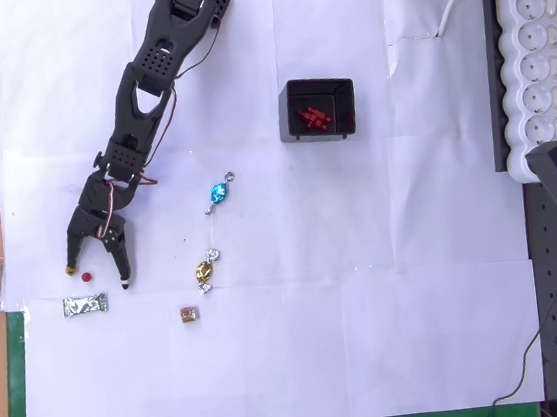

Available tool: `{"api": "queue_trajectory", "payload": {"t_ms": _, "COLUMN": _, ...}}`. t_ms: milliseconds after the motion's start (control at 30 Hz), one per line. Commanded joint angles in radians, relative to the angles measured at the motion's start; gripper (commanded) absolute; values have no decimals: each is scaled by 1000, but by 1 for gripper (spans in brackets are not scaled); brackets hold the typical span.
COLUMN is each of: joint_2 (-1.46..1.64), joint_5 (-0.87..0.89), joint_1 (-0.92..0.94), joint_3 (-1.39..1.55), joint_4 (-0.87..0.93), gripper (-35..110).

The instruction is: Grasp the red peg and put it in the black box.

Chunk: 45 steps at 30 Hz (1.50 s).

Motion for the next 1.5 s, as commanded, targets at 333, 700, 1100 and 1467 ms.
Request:
{"api": "queue_trajectory", "payload": {"t_ms": 333, "joint_2": -23, "joint_5": -17, "joint_1": -37, "joint_3": 15, "joint_4": -38, "gripper": 42}}
{"api": "queue_trajectory", "payload": {"t_ms": 700, "joint_2": -14, "joint_5": -15, "joint_1": -67, "joint_3": 18, "joint_4": -74, "gripper": 42}}
{"api": "queue_trajectory", "payload": {"t_ms": 1100, "joint_2": 3, "joint_5": -11, "joint_1": -92, "joint_3": 41, "joint_4": -83, "gripper": 42}}
{"api": "queue_trajectory", "payload": {"t_ms": 1467, "joint_2": 5, "joint_5": -21, "joint_1": -81, "joint_3": 20, "joint_4": -87, "gripper": 41}}
